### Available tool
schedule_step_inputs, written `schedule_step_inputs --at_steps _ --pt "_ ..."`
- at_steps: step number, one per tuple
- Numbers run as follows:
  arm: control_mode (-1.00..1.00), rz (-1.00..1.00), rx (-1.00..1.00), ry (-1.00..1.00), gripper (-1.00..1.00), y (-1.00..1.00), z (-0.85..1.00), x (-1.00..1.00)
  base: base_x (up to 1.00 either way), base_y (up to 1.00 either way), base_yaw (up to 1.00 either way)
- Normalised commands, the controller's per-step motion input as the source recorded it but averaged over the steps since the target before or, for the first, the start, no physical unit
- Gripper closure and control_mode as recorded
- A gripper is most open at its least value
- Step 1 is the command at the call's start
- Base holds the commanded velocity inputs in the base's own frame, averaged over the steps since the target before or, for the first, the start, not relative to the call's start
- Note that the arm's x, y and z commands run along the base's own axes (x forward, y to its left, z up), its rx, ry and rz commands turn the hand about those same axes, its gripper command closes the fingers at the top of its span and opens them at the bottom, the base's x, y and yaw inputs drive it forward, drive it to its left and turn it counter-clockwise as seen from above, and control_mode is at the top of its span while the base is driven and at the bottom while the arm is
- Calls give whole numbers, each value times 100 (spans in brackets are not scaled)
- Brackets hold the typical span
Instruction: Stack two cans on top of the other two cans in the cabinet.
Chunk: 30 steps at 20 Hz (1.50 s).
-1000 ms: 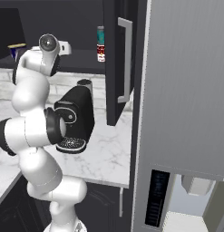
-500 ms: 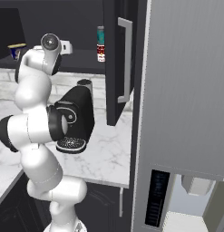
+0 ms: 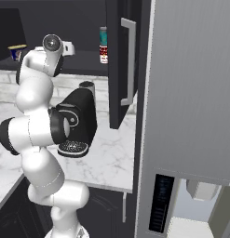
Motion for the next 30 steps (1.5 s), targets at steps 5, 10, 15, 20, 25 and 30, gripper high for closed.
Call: schedule_step_inputs --at_steps 5,10,15,20,25,30 --pt "-100 0 0 0 -100 0 0 0 0 0 0" --pt "-100 0 0 0 -100 0 0 0 0 0 0" --pt "-100 0 0 0 -100 0 0 0 0 0 0" --pt "-100 0 0 0 100 0 0 0 0 0 0" --pt "-100 0 0 0 100 0 0 0 0 0 0" --pt "-100 0 0 0 100 0 0 0 0 0 0"
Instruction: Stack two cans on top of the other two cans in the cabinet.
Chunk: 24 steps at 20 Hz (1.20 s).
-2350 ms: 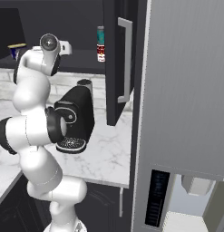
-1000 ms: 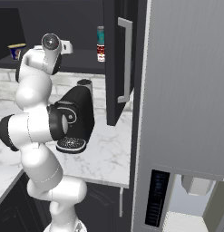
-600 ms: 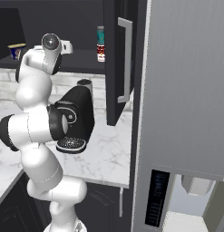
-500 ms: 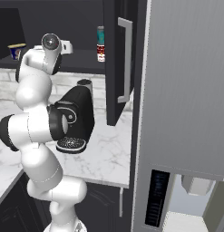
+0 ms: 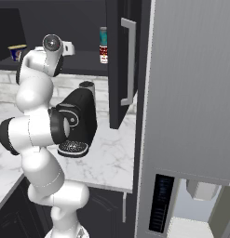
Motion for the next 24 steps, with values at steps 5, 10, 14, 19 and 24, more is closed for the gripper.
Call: schedule_step_inputs --at_steps 5,10,14,19,24 --pt "-100 0 0 0 100 0 0 0 0 0 0" --pt "-100 0 0 0 100 0 0 0 0 0 0" --pt "-100 0 0 0 100 0 0 0 0 0 0" --pt "-100 0 0 -4 100 0 17 -3 0 0 0" --pt "-100 0 0 -7 100 7 43 -12 0 0 0"
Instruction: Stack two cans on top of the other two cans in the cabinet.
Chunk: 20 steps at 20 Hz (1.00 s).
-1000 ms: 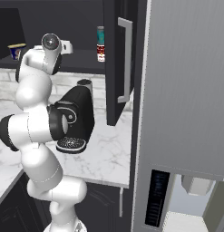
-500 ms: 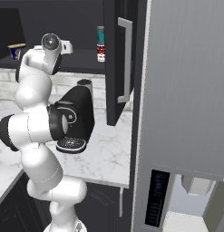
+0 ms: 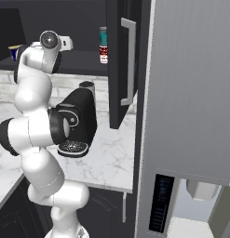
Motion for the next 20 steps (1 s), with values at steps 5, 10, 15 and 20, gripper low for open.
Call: schedule_step_inputs --at_steps 5,10,15,20 --pt "-100 3 0 -5 100 23 42 -22 0 0 0" --pt "-100 4 0 0 100 23 31 -30 0 0 0" --pt "-100 5 0 0 100 26 19 -39 0 0 0" --pt "-100 4 0 0 100 27 15 -41 0 0 0"
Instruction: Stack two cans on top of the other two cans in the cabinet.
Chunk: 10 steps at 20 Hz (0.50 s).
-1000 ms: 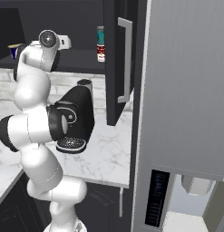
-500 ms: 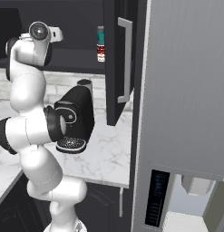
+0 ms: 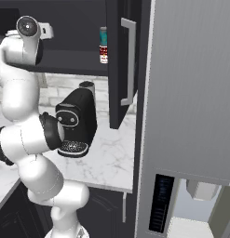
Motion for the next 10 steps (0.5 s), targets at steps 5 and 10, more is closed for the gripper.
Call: schedule_step_inputs --at_steps 5,10 --pt "-100 3 1 -3 100 20 10 -44 0 0 0" --pt "-100 5 0 -3 100 20 3 -30 0 0 0"
